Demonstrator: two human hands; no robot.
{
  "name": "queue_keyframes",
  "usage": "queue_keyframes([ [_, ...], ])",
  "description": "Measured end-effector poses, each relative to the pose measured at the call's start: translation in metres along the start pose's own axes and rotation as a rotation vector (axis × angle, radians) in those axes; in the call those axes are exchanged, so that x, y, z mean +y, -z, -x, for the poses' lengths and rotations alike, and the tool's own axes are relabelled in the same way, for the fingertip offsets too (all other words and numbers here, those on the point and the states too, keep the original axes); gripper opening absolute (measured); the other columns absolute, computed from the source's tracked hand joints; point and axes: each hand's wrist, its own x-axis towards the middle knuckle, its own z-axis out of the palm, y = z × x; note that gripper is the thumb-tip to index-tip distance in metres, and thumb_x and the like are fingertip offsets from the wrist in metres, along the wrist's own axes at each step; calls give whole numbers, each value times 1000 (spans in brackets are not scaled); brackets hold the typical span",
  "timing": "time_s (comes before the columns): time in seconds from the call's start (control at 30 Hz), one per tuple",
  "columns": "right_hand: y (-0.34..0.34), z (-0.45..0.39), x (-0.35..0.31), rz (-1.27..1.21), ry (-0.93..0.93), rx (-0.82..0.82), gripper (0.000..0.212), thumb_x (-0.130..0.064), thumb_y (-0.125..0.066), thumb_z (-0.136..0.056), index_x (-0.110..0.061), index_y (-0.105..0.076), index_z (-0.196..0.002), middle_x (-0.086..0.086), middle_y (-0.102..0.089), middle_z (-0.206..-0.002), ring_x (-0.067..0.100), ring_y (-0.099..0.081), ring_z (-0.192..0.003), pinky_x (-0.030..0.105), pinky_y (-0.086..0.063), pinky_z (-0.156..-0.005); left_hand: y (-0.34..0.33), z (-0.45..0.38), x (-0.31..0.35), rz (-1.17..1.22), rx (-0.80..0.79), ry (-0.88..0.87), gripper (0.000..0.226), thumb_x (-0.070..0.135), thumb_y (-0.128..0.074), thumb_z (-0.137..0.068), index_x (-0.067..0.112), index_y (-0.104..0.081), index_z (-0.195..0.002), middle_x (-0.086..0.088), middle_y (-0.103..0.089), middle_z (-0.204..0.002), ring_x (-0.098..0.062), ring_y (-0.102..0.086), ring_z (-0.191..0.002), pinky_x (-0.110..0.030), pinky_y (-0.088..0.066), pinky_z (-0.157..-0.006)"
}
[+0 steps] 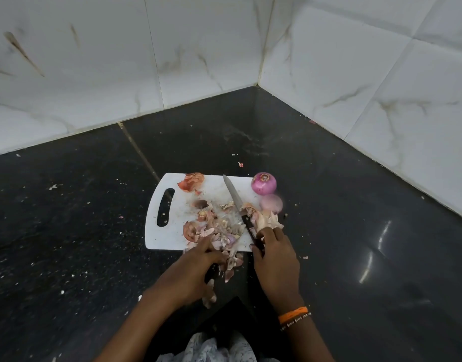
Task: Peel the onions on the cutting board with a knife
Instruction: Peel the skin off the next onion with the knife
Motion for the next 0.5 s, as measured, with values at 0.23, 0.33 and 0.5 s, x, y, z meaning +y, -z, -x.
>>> queue_keyframes([
  [0.23,1,-9,-2,39,-23,-46,33,-28,-59,-88,-18,-53,-119,2,-62,-107,21,-59,-95,29,-44,-71,-3,-7,-8,91,110,-21,19,5,-73,-73,22,-66,-74,13,-54,-99,-7,-55,-93,-6,-33,-68],
  [0.33,1,-10,-5,70,7,-31,37,-28,-54,-86,-18,-51,-121,1,-65,-98,20,-61,-88,27,-38,-65,-2,-9,-6,151,218,2,15,4,-70,-76,18,-67,-74,10,-61,-90,-6,-60,-83,-18,-44,-70],
  [0.5,-5,-9,-9,-9,-1,-7,37,-31,-42,-98,-13,-44,-130,5,-65,-105,22,-61,-94,30,-40,-67,1,-11,2,151,416,-27,16,3,-70,-77,17,-69,-83,19,-50,-79,1,-49,-75,-4,-35,-65],
])
